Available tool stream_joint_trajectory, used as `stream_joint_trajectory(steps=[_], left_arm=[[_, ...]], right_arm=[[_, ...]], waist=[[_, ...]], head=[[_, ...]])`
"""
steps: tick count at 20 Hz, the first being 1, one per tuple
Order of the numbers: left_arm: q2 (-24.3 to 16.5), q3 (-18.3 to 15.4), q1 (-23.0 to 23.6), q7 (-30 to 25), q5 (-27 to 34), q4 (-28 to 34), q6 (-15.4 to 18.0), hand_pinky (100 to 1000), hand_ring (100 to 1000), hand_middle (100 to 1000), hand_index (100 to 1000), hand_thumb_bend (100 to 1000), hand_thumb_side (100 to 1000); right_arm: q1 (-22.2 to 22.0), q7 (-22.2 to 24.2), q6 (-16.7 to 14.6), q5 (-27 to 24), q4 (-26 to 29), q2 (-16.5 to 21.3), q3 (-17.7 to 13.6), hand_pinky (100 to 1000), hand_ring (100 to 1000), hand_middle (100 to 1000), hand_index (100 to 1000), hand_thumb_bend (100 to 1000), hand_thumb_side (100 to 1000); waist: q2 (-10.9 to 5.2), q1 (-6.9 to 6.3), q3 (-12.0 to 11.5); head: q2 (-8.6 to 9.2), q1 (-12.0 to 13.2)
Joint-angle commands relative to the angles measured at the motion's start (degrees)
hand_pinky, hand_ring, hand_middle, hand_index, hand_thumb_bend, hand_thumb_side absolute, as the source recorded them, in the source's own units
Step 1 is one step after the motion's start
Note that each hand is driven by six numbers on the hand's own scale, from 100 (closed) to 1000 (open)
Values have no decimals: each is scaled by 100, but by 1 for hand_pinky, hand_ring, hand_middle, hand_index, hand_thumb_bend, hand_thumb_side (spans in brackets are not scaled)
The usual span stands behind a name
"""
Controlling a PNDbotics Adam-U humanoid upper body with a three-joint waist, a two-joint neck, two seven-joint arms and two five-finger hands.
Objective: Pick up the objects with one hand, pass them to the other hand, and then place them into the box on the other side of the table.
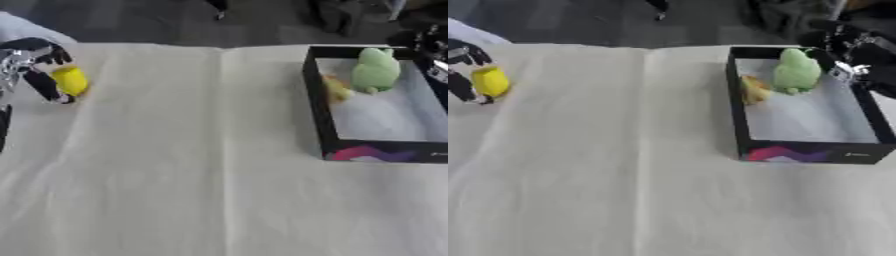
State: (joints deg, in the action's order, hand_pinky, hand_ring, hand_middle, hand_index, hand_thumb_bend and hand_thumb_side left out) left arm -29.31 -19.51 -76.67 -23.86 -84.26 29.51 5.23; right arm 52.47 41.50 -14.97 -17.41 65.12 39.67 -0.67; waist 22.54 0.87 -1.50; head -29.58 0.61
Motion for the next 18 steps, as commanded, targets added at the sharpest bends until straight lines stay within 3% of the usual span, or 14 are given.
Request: stream_joint_trajectory(steps=[1, 13, 18], left_arm=[[-202, -53, -94, 38, -125, 32, -91, 900, 873, 778, 865, 505, 100], [-210, -130, -41, 393, -376, 100, -269, 874, 844, 750, 871, 445, 100], [-195, -93, 3, 714, -603, 66, -306, 843, 808, 707, 856, 483, 100]], right_arm=[[102, 9, -40, 18, 26, 138, -75, 1000, 1000, 880, 1000, 100, 329], [85, 48, -106, 79, -49, 139, -70, 1000, 1000, 879, 1000, 100, 320], [85, 78, -112, 76, -65, 125, -72, 1000, 1000, 878, 1000, 100, 321]], waist=[[-108, 9, 14], [-38, 26, 83], [-17, 30, 121]], head=[[75, 32], [133, 113], [159, 128]])
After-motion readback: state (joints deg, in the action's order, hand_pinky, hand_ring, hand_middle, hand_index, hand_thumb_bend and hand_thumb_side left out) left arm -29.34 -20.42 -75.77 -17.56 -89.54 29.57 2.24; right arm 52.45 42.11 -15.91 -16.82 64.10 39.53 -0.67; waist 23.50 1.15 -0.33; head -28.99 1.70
